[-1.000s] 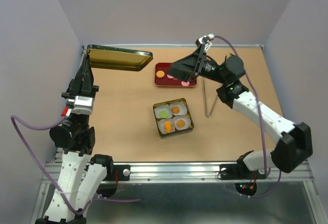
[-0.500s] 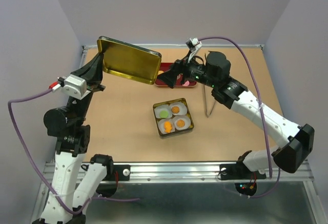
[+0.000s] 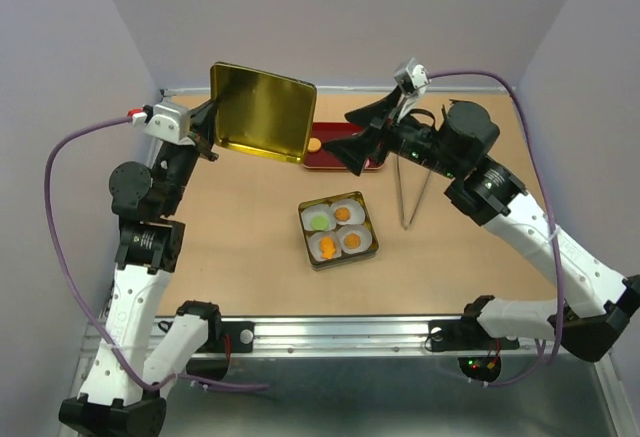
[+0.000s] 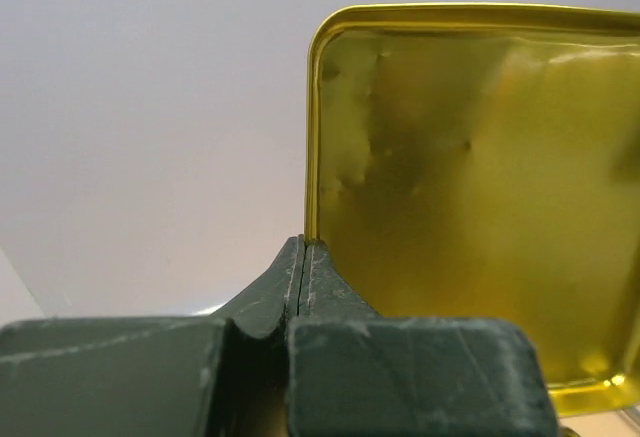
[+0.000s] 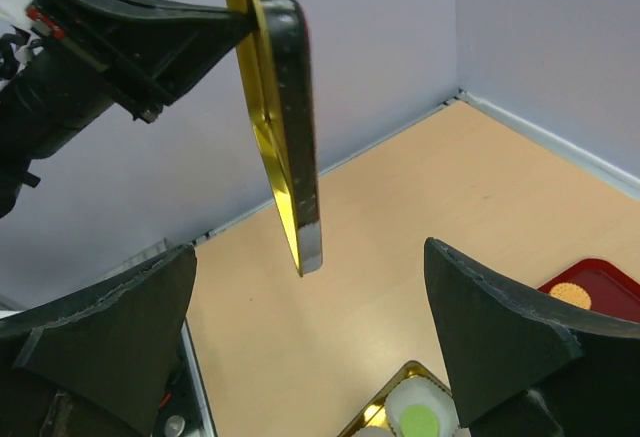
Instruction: Pack the cookies
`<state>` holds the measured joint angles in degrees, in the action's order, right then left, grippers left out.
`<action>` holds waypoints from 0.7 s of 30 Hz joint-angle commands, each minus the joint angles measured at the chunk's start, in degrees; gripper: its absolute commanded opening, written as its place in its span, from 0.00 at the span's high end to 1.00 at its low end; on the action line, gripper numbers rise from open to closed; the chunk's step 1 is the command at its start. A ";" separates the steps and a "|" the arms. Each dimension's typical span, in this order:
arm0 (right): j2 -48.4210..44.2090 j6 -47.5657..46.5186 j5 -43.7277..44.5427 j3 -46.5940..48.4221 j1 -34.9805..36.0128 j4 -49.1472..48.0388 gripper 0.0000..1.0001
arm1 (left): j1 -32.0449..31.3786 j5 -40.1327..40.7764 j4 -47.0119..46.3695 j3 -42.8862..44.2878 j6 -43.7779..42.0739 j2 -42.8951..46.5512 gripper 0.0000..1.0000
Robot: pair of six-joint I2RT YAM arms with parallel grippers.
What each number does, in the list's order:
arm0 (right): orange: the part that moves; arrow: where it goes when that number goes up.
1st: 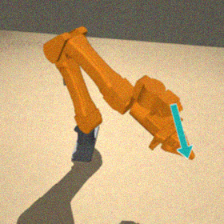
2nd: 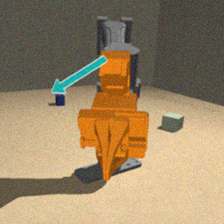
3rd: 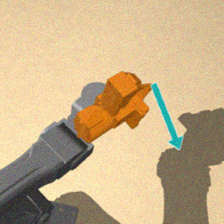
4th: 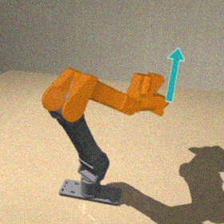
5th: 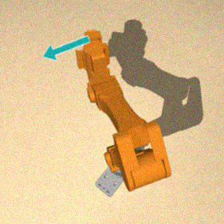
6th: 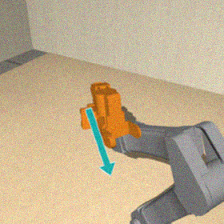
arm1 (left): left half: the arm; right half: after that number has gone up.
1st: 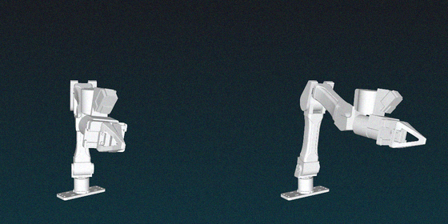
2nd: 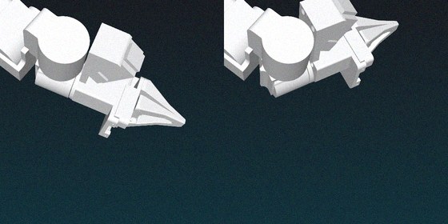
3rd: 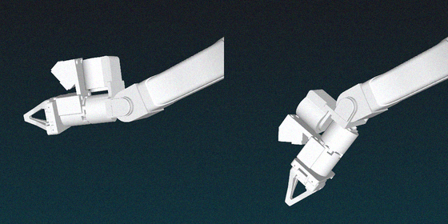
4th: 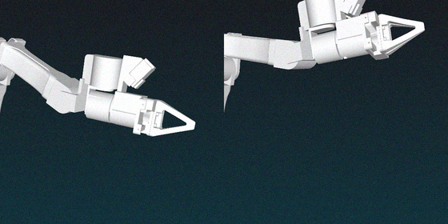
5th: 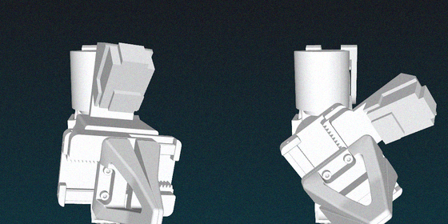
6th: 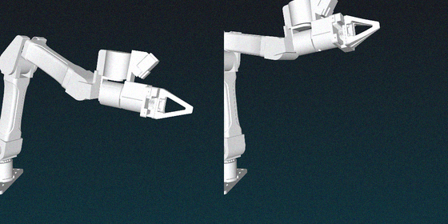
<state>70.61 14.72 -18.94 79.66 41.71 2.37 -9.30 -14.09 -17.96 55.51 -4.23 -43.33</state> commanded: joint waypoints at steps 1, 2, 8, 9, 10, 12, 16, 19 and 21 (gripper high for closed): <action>-3.81 -2.24 4.79 -2.31 0.56 3.07 0.00 | -0.37 -2.24 3.25 6.27 1.95 -0.34 1.00; -4.42 -2.59 5.14 -3.36 0.56 3.60 0.00 | -0.37 -3.57 8.67 9.41 1.16 -2.26 1.00; -6.62 -7.95 11.11 -3.90 0.56 11.42 0.00 | -0.37 -12.54 21.99 13.93 7.28 -6.76 1.00; -6.71 -8.91 12.68 -3.98 0.56 12.21 0.00 | -0.28 -12.72 23.48 14.19 11.66 -7.29 1.00; -6.71 -9.44 13.22 -3.72 0.56 14.48 0.00 | -0.28 -11.33 25.75 14.97 13.87 -9.12 1.00; -6.45 -11.10 15.49 -3.02 1.00 17.82 0.00 | -0.37 -11.83 34.36 18.66 16.61 -11.85 1.00; -4.96 -14.19 26.82 -2.14 4.94 23.27 0.00 | -0.37 -16.13 43.77 22.18 19.17 -18.43 1.00; -5.04 -16.48 31.60 -3.01 6.98 24.78 0.00 | -0.37 -23.31 48.54 23.95 21.18 -20.91 1.00; -5.83 -16.48 32.99 -3.45 7.94 24.52 0.00 | -0.63 -26.86 48.02 22.37 23.55 -22.05 1.00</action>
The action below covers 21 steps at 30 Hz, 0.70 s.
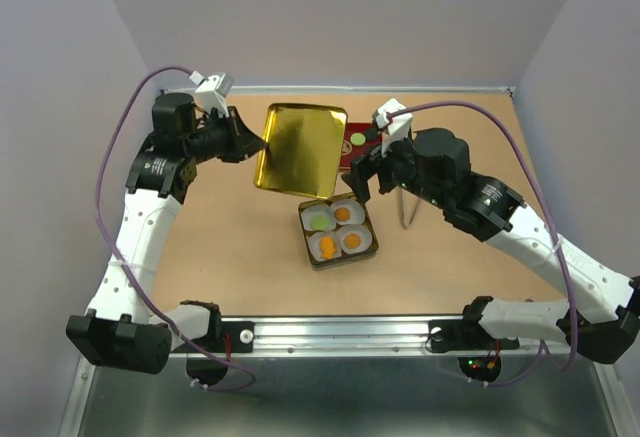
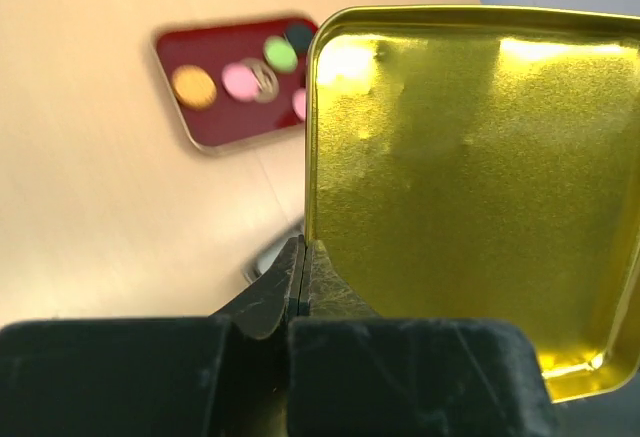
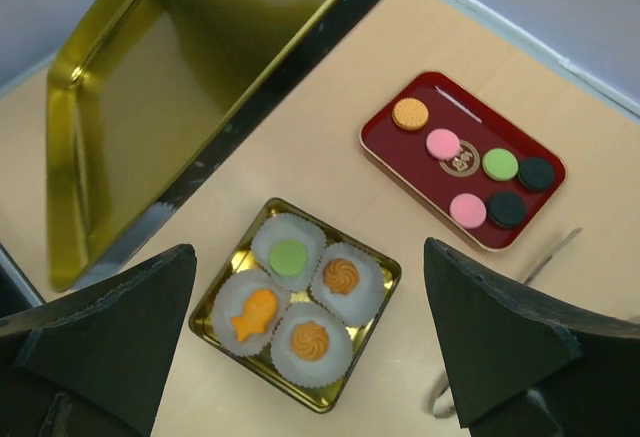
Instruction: Pack the cookies
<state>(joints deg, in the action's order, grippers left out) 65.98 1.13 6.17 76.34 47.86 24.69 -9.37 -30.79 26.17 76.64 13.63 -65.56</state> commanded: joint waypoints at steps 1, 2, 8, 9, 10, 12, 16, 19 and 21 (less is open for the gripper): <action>-2.07 -3.06 8.67 -0.13 2.06 2.21 0.00 | -0.57 -10.78 2.58 -1.47 6.75 -0.18 1.00; -2.51 -3.76 11.46 -0.13 3.02 2.21 0.00 | -0.65 -11.22 2.48 -2.45 7.37 -0.70 1.00; -4.45 4.56 13.44 2.32 3.12 1.94 0.00 | -0.74 -20.79 -12.85 -12.90 18.94 1.21 1.00; -4.54 5.89 12.47 2.94 3.12 1.94 0.00 | -0.74 -22.72 -15.43 -13.96 20.63 1.31 1.00; -4.63 6.69 10.63 3.55 3.12 1.94 0.00 | -0.74 -25.61 -17.28 -14.76 21.95 1.05 1.00; -4.98 9.75 14.18 4.17 3.12 1.94 0.00 | -0.83 -27.65 -19.84 -16.08 22.76 0.17 1.00; -0.25 20.64 17.31 15.99 3.12 9.91 0.00 | -0.83 -29.85 -25.80 -19.24 27.40 1.31 1.00; 2.39 33.39 9.87 25.49 3.12 13.01 0.00 | -0.83 -29.51 -32.47 -22.49 30.48 3.24 1.00; 3.37 41.53 6.84 29.55 3.12 13.28 0.00 | -0.92 -26.80 -33.99 -23.82 30.41 4.64 1.00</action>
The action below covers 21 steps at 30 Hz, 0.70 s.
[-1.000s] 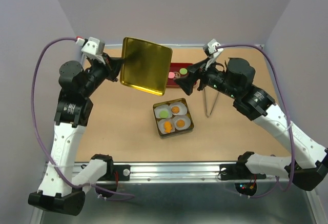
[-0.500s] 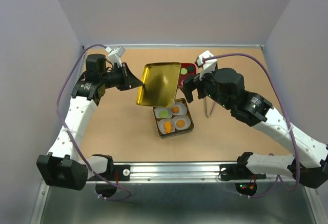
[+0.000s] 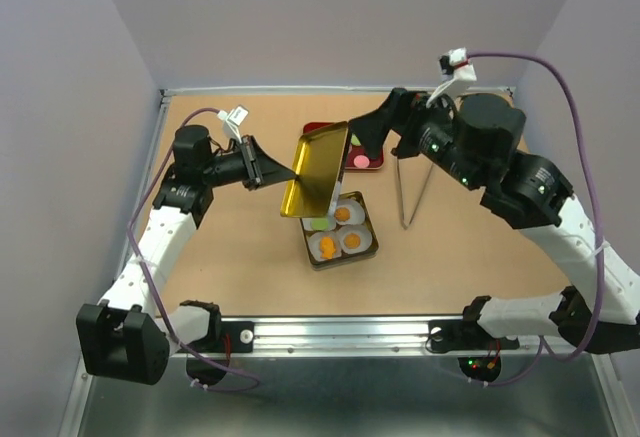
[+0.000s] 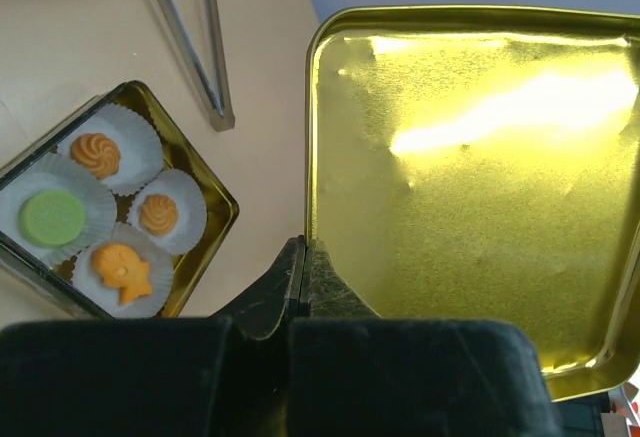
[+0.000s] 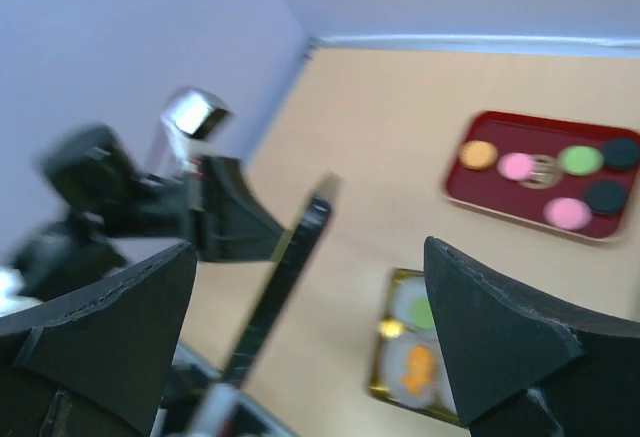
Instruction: Pack the cookies
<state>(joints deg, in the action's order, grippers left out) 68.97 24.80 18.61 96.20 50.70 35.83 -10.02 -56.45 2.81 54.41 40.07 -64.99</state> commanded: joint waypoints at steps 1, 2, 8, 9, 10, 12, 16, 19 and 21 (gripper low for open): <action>0.64 20.44 -5.78 11.97 0.28 2.92 0.00 | -0.26 2.97 -10.63 -1.68 3.09 4.95 1.00; 0.81 22.55 -6.21 13.47 0.28 3.01 0.00 | -0.26 4.57 -10.98 -1.94 2.47 6.01 1.00; 3.80 44.85 -17.44 14.04 -0.24 5.12 0.00 | -0.52 21.62 -17.72 -3.61 -4.55 10.13 1.00; 5.72 47.25 -25.65 12.71 -0.68 4.60 0.00 | -0.44 26.08 -19.66 -4.31 -5.44 11.10 1.00; 6.43 49.45 -29.56 10.61 -0.95 3.12 0.00 | -0.61 29.17 -21.95 -5.19 -6.84 12.33 1.00; 5.92 52.62 -35.11 5.25 -0.95 -4.15 0.00 | -1.22 36.37 -29.85 -9.99 -9.74 16.99 1.00; -0.32 67.19 -39.26 -13.71 -2.79 -31.97 0.00 | -1.40 55.87 -56.08 -25.54 -18.25 26.21 1.00; -1.03 82.83 -41.46 -22.96 -3.24 -48.08 0.00 | -1.40 63.46 -77.05 -33.49 -22.66 28.61 1.00; 1.59 90.30 -42.08 -30.80 -3.24 -67.42 0.00 | -1.40 61.73 -80.76 -32.27 -27.58 27.29 1.00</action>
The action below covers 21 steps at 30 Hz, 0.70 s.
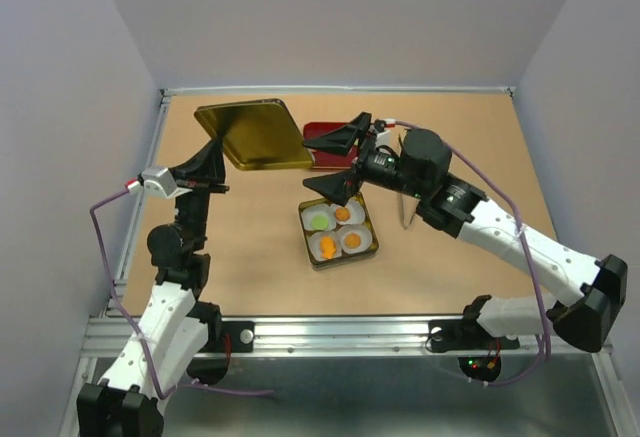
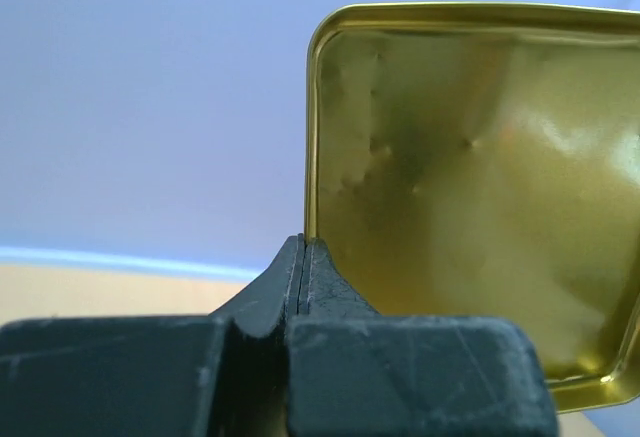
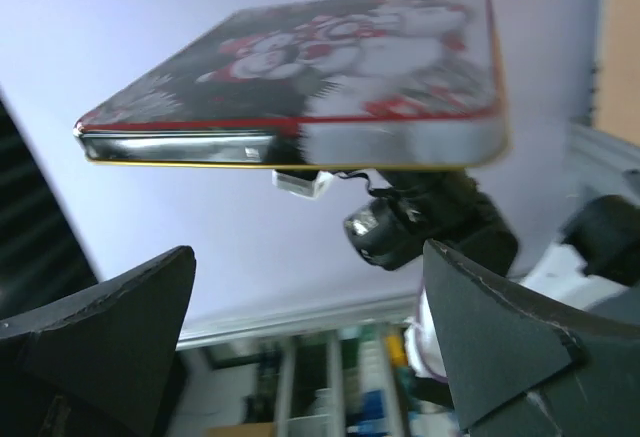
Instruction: Pack the cookies
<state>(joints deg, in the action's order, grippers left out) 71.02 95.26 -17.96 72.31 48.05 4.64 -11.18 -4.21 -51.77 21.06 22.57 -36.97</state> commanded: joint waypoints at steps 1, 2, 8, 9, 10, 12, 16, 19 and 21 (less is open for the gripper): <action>0.34 23.79 -5.25 -7.79 -0.50 -44.03 0.00 | -0.25 7.91 -27.50 1.61 -11.30 -2.04 1.00; 2.52 23.83 -5.07 -5.89 -0.50 -45.67 0.00 | -0.25 7.20 -30.29 2.31 -12.88 -2.75 1.00; 9.04 26.55 -2.45 4.24 -0.59 -53.94 0.00 | -0.25 4.47 -39.28 3.46 -19.14 -6.27 1.00; 9.31 27.25 -1.22 4.67 -0.50 -53.95 0.00 | -0.16 4.47 -40.42 4.07 -19.40 -6.53 1.00; 9.92 27.78 0.10 4.94 -0.59 -54.04 0.00 | -0.25 2.90 -40.95 4.34 -19.40 -6.71 1.00; 11.32 29.45 0.11 5.47 -0.59 -54.56 0.00 | -0.25 2.28 -42.97 4.60 -19.49 -7.24 1.00; 13.52 31.90 1.86 4.77 -0.50 -59.29 0.00 | -0.16 2.19 -43.77 4.96 -21.68 -6.19 1.00; 13.53 34.36 4.50 2.31 -0.50 -61.77 0.00 | -0.25 1.92 -41.84 6.10 -26.25 -3.29 1.00; 13.96 35.86 4.07 1.08 -0.50 -61.95 0.00 | -0.16 1.75 -41.05 7.23 -28.45 -2.32 1.00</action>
<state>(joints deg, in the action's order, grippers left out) 84.77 113.84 -16.14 75.07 47.59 -51.18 -11.18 -1.76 -71.00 23.22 -0.08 -42.70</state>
